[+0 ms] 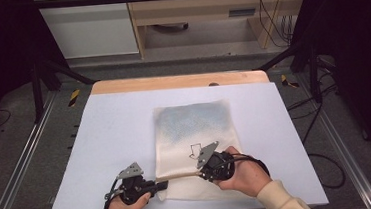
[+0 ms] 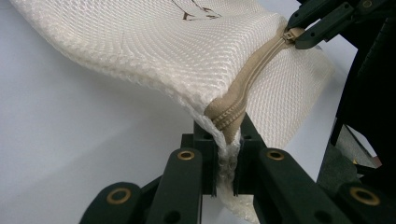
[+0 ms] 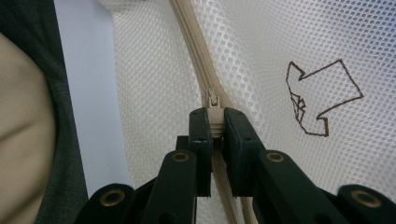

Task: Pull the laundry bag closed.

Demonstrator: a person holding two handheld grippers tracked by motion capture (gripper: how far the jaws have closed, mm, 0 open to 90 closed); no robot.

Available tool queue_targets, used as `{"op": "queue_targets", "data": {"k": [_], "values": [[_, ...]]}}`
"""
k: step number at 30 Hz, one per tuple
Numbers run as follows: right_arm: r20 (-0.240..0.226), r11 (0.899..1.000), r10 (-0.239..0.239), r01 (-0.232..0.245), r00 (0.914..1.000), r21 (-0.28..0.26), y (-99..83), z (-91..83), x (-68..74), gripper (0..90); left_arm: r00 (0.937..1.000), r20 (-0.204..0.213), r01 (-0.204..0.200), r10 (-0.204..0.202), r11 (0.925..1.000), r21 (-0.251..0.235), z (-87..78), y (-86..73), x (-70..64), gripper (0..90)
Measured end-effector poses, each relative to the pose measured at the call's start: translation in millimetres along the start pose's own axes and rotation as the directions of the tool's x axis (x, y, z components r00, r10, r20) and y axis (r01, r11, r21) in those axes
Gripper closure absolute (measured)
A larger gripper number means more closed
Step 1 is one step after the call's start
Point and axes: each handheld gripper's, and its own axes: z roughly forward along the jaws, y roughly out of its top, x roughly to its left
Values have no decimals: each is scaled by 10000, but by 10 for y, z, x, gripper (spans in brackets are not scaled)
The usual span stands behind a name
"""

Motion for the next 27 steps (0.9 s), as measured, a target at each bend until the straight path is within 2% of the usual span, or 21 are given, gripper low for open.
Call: {"op": "queue_targets", "data": {"k": [27], "values": [[228,9994,327,-331,9992,136,-176,-124,-51,822,10000,31,9,-9,10000,50,10,-5,5,828]]}}
